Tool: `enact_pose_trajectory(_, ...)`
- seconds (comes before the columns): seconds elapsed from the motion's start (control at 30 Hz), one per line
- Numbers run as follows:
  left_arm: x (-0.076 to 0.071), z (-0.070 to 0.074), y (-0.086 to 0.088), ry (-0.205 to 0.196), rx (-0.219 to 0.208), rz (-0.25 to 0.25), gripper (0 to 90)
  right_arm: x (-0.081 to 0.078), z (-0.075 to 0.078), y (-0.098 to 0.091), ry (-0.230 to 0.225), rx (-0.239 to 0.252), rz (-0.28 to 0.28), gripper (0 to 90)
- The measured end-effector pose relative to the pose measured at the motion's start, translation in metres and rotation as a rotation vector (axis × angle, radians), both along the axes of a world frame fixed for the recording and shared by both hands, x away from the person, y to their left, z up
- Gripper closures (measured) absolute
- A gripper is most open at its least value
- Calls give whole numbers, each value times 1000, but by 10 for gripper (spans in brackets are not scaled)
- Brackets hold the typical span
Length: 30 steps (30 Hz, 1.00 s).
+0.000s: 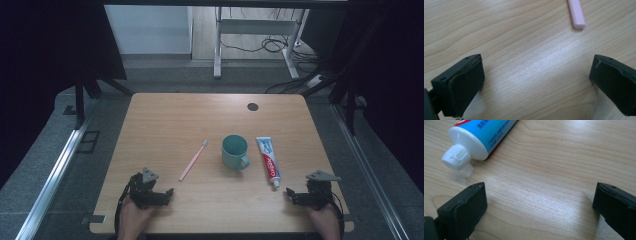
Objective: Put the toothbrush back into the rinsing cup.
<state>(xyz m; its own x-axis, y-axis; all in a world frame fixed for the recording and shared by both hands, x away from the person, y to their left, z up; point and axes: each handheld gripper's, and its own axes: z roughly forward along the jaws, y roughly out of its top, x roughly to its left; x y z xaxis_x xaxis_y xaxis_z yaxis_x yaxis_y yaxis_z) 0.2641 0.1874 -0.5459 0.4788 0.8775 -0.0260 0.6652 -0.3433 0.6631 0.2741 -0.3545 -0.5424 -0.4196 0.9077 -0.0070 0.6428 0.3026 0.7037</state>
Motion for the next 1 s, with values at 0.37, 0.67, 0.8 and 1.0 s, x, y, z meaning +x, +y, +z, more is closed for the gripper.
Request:
enact_pose_trajectory(0.37,2,0,0,1,1,4,0,-1,0,1,2,2,5,0)
enact_pose_trajectory(0.67,3,0,1,4,3,-4,0,-2,0,1,2,1,9,0)
enact_pose_trajectory(0.8,3,1,1,9,6,-10,0,-2,0,1,1,0,9,0)
enact_pose_trajectory(1.0,6,3,-1,19,12,-32,18,-2,0,1,1,1,8,0)
